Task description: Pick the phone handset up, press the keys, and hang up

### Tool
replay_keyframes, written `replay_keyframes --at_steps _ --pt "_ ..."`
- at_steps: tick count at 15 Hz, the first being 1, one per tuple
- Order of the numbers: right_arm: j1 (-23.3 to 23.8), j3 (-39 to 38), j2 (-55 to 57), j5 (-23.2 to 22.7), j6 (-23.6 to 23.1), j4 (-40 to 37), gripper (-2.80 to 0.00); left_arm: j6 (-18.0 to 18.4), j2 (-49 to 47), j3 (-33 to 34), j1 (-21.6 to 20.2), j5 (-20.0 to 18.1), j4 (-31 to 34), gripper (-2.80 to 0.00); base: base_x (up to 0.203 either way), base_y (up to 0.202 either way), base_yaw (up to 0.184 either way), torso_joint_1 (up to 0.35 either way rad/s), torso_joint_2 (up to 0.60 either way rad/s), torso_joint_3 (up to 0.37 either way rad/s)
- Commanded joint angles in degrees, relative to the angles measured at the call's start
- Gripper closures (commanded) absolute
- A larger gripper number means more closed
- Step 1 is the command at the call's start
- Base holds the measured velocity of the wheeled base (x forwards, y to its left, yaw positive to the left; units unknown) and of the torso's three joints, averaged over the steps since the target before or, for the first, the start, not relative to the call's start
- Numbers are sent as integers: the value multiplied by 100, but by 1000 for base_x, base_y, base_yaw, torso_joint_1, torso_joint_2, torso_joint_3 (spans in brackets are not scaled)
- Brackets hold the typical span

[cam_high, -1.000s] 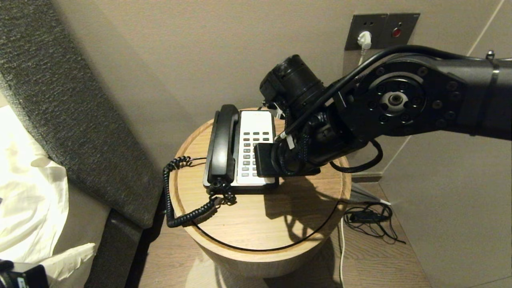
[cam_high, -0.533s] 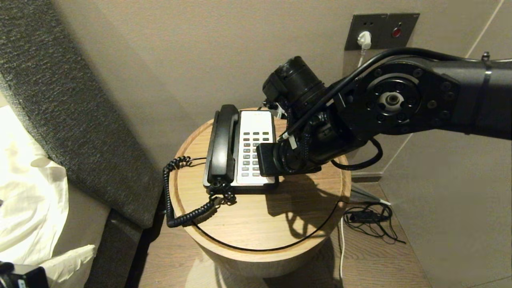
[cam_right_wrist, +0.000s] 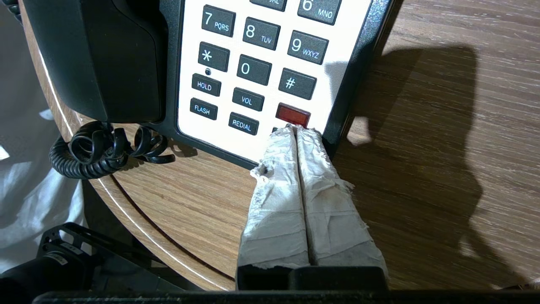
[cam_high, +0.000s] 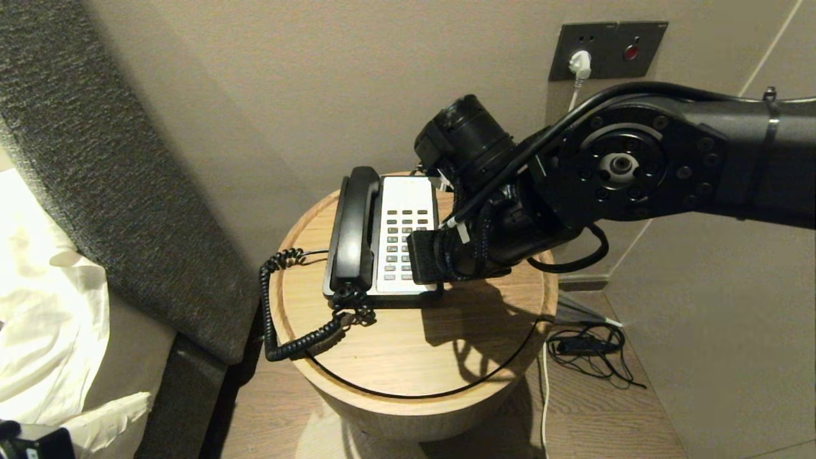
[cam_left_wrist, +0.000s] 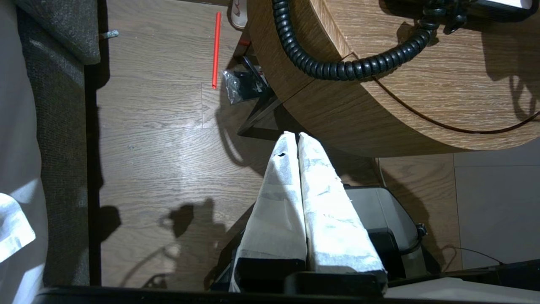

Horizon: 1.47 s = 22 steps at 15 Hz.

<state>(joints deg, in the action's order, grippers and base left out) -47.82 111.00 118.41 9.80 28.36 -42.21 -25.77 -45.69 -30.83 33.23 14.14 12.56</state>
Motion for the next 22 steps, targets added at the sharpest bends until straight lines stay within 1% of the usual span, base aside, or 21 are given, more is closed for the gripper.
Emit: replay_keyframes --at_steps 1,3,6,10,11,13,15,16,19,20,21,22 --pt "1 19 -42 4 20 -24 0 -16 16 25 -1 18 1 0 0 0 0 0 0 0" --pt "-1 27 -327 8 18 -78 0 -16 16 -2 -1 19 1 0 0 0 0 0 0 0" --pt "-6 9 -1050 43 105 -450 0 -14 94 92 -1 11 9 0 0 0 0 0 0 0" --pt "-4 -101 -1997 239 531 -923 0 -14 393 421 -24 62 -7 0 0 0 0 0 0 0" --pt "-6 -118 -2250 303 717 -1099 0 -5 382 342 -138 84 -8 0 0 0 0 0 0 0" --pt "0 -291 -2952 430 1356 -1484 0 96 474 54 -679 100 6 0 0 0 0 0 0 0" --pt "103 -718 -3742 468 1609 -1705 0 163 997 56 -1002 195 66 0 0 0 0 0 0 0" --pt "308 -1005 -4192 474 1687 -1793 0 203 1334 86 -1155 326 133 0 0 0 0 0 0 0" --pt "1378 -1878 -5390 427 1952 -1890 0 334 2208 69 -1499 860 637 0 0 0 0 0 0 0" --pt "1670 -2029 -5657 414 2066 -1910 0 351 2341 56 -1727 975 774 0 0 0 0 0 0 0" --pt "2013 -2166 -5952 377 2149 -1936 0 367 2456 45 -2066 1032 920 0 0 0 0 0 0 0" --pt "2235 -2345 -6246 318 2202 -1956 0 391 2636 44 -2391 1035 1081 0 0 0 0 0 0 0"
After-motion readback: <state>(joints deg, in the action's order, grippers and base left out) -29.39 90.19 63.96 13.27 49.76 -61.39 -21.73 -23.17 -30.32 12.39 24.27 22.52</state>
